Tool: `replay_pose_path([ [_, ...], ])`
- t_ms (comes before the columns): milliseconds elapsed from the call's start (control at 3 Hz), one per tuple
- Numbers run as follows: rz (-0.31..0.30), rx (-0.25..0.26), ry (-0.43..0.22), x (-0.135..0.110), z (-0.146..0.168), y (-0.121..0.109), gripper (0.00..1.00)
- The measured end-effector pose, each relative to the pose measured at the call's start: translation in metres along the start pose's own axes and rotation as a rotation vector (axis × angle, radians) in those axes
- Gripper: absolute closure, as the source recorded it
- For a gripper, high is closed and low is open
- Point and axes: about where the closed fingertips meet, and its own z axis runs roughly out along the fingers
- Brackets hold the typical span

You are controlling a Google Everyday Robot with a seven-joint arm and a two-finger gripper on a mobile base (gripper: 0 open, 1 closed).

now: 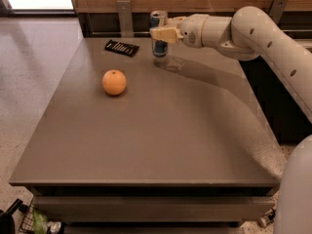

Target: Move redbull can near rxbar chocolate

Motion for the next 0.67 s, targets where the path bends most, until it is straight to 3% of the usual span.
replay_pose_path([
  [333, -0.024, 0.038, -0.072, 0.0, 0.018, -0.003, 1.0],
  [667, -0.05, 0.028, -0.075, -0.001, 0.039, 0.002, 1.0],
])
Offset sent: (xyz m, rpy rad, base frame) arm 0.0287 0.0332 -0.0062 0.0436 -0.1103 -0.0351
